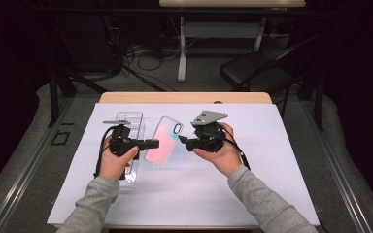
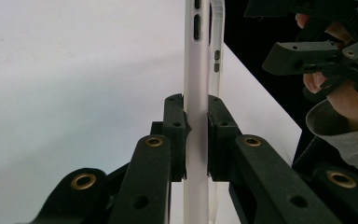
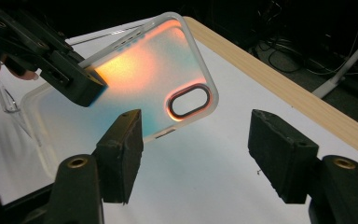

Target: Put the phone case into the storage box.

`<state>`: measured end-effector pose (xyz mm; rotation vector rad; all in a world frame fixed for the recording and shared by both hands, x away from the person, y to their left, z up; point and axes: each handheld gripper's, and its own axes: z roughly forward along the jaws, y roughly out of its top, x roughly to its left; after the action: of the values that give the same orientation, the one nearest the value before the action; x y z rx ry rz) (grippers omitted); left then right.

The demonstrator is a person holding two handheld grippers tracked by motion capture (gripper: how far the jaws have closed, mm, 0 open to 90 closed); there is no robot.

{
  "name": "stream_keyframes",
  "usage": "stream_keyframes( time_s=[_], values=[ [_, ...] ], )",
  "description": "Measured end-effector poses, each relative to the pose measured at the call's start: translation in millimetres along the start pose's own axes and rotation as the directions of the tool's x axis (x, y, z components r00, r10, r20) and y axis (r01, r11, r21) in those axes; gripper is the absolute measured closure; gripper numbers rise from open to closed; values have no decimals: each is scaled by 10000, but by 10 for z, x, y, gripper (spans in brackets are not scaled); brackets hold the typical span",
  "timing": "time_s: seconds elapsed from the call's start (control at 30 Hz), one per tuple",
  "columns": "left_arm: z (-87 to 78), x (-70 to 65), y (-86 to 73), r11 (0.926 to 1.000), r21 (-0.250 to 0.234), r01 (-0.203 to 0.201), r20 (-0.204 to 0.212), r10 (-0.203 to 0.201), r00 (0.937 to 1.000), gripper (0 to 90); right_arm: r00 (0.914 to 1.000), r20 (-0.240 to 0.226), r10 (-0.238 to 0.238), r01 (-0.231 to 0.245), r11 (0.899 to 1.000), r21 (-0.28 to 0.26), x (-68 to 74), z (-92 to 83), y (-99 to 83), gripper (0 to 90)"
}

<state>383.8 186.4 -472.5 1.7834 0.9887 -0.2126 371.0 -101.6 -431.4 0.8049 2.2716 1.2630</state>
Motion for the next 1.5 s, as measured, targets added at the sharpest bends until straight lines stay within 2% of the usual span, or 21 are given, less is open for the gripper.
stream_keyframes(
  time_s=[0.1, 0.13, 0.17, 0.2, 0.23, 0.27, 0.53, 0.6, 0.67, 0.73, 0.77, 0.8, 0.83, 0.9, 0.97, 1.03, 1.2, 1.27, 1.33, 1.5],
  values=[
    [2, -10, -2, 9999, -38, -92, 6, 92, 10000, 816, 9997, -89, 215, -216, 9996, -161, -18, -20, -13, 336],
    [2, -14, -3, 9999, -59, -122, 1, 122, 9999, 815, 9980, -326, 544, -552, 9982, -234, -48, -34, -28, 333],
    [3, -17, -4, 9999, -77, -149, 11, 149, 9999, 815, 9980, -326, 544, -552, 9982, -234, -48, -34, -28, 333],
    [4, -21, -4, 9997, -103, -201, 34, 201, 9998, 816, 9951, -526, 839, -853, 9961, -240, -74, -43, -45, 332],
    [4, -21, -4, 9997, -103, -201, 34, 201, 9998, 816, 9951, -526, 839, -853, 9961, -240, -74, -43, -45, 332],
    [4, -25, -5, 9997, -115, -235, 20, 236, 9997, 816, 9921, -623, 1091, -1110, 9934, -286, -95, -51, -67, 325],
    [-16, -34, -12, 9989, -310, -362, -16, 361, 9993, 816, 9842, -801, 1580, -1597, 9871, -151, -116, -70, -103, 268],
    [-21, -38, -14, 9986, -398, -342, -32, 341, 9994, 816, 9788, -970, 1804, -1832, 9828, -212, -123, -78, -114, 268],
    [-27, -41, -16, 9983, -442, -376, -65, 373, 9993, 816, 9698, -1150, 2152, -2206, 9747, -359, -133, -87, -129, 257],
    [-30, -45, -18, 9979, -485, -441, -48, 439, 9990, 816, 9654, -1239, 2296, -2360, 9709, -401, -147, -90, -138, 240],
    [-30, -50, -20, 9978, -510, -435, -53, 433, 9990, 816, 9603, -1339, 2448, -2533, 9661, -505, -156, -89, -148, 232],
    [-32, -53, -20, 9975, -523, -473, -75, 470, 9989, 816, 9485, -1548, 2763, -2870, 9566, -508, -166, -95, -160, 215],
    [-33, -57, -21, 9973, -535, -496, -81, 493, 9988, 816, 9485, -1548, 2763, -2870, 9566, -508, -166, -95, -160, 215],
    [-35, -62, -24, 9970, -575, -524, -81, 520, 9986, 816, 9374, -1768, 2999, -3146, 9473, -607, -178, -91, -178, 203],
    [-40, -65, -26, 9967, -597, -554, -85, 550, 9985, 816, 9359, -1783, 3039, -3196, 9452, -663, -182, -86, -192, 189],
    [-45, -66, -27, 9964, -637, -560, -89, 555, 9984, 816, 9296, -1828, 3202, -3354, 9402, -589, -177, -89, -207, 177],
    [-53, -74, -29, 9954, -728, -618, -93, 613, 9981, 816, 9277, -1628, 3360, -3498, 9346, -642, -177, -97, -232, 175],
    [-52, -82, -31, 9952, -742, -641, -73, 638, 9979, 816, 9229, -1626, 3491, -3636, 9290, -691, -177, -106, -241, 176],
    [-45, -90, -34, 9949, -760, -662, -85, 657, 9978, 816, 9242, -1650, 3443, -3591, 9307, -692, -170, -111, -247, 175],
    [-35, -104, -36, 9940, -780, -764, -75, 761, 9971, 816, 9201, -1803, 3478, -3625, 9303, -553, -138, -119, -243, 166]
  ],
)
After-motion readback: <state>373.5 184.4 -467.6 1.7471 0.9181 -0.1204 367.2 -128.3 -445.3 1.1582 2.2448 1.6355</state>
